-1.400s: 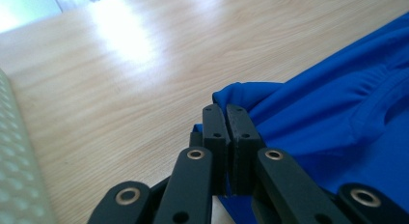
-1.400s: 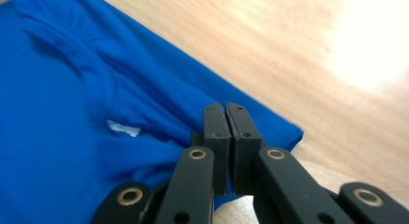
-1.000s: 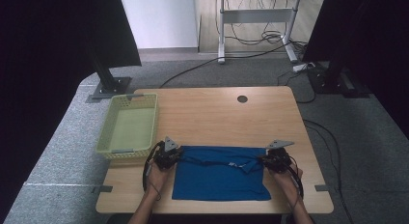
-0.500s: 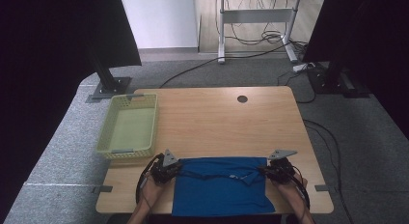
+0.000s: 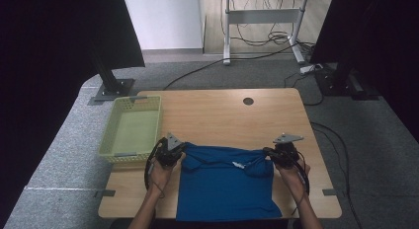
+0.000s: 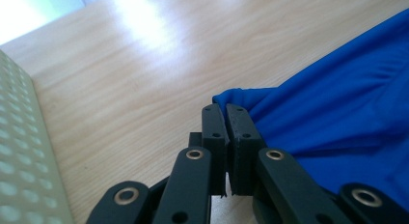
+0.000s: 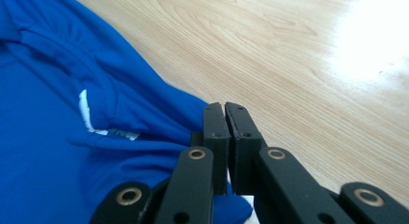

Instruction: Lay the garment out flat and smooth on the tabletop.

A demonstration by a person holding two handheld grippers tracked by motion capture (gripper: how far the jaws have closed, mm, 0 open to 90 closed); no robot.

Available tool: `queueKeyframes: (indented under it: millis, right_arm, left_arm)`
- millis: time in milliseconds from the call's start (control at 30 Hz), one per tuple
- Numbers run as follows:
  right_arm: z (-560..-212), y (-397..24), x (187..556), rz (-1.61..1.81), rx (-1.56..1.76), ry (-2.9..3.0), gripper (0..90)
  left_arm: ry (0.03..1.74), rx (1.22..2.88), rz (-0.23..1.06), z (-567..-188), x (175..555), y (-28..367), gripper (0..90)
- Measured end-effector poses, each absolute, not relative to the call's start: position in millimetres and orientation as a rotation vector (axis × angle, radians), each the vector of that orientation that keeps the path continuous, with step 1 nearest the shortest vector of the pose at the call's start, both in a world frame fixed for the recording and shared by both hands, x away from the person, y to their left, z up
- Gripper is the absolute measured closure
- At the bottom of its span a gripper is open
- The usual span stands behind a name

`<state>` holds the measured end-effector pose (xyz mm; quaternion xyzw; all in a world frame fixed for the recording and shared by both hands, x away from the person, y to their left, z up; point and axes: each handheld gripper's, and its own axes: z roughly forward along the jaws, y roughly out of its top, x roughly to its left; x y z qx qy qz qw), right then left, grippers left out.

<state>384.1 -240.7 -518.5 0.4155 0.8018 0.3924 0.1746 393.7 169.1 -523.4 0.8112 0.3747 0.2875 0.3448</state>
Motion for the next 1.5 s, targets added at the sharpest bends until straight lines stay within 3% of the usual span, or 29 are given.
queueKeyframes:
  millis: [233,267,300,367,467,500,533,700,900,967,1200,1233,1367,1500]
  right_arm:
    - [-533.0,-242.3,392.5,1.113,1.223,2.272,86.7]
    - [-533.3,-245.6,392.3,1.132,1.227,2.25,78.9]
    - [-533.3,-245.6,392.3,1.132,1.227,2.25,78.9]
    - [-526.9,-247.9,387.9,1.167,1.215,2.244,72.5]
    - [-523.5,-248.1,385.2,1.174,1.2,2.247,70.6]
    - [-523.5,-248.1,385.2,1.174,1.2,2.247,70.6]
    - [-517.8,-244.5,376.5,1.196,1.167,2.267,65.7]
    - [-524.0,-231.0,366.7,1.195,1.122,2.353,58.1]
    - [-539.3,-218.5,364.8,1.117,1.089,2.443,55.3]
    - [-546.0,-215.8,362.9,1.059,1.07,2.469,58.4]
    - [-544.9,-221.2,350.2,1.055,1.061,2.503,61.8]
    - [-543.5,-225.0,340.1,1.057,1.061,2.528,61.7]
    - [-542.1,-225.2,338.1,1.05,1.056,2.523,61.4]
    - [-529.7,-221.5,341.5,1.107,1.029,2.454,60.3]
  left_arm:
    - [1.047,2.107,0.708,-537.7,405.3,169.6,84.3]
    - [1.051,2.089,0.706,-534.5,404.3,170.5,74.7]
    - [1.051,2.089,0.706,-534.5,404.3,170.5,71.4]
    - [1.033,2.063,0.714,-522.2,398.9,170.8,67.5]
    - [1.033,2.063,0.714,-522.2,398.9,170.8,65.1]
    - [0.984,2.067,0.685,-512.3,388.8,164.0,65.1]
    - [0.965,2.075,0.67,-511.9,385.2,161.1,57.6]
    - [0.888,2.153,0.574,-524.3,371.4,142.7,52.0]
    - [0.914,2.187,0.507,-545.8,373.7,140.9,51.8]
    - [0.923,2.176,0.485,-546.3,373.5,142.7,56.4]
    - [0.922,2.175,0.418,-546.3,363.0,147.8,58.0]
    - [0.904,2.231,0.377,-539.3,352.2,148.5,57.8]
    - [0.885,2.196,0.41,-529.4,355.4,146.4,56.8]
    - [0.851,2.194,0.443,-521.2,361.5,137.1,49.2]
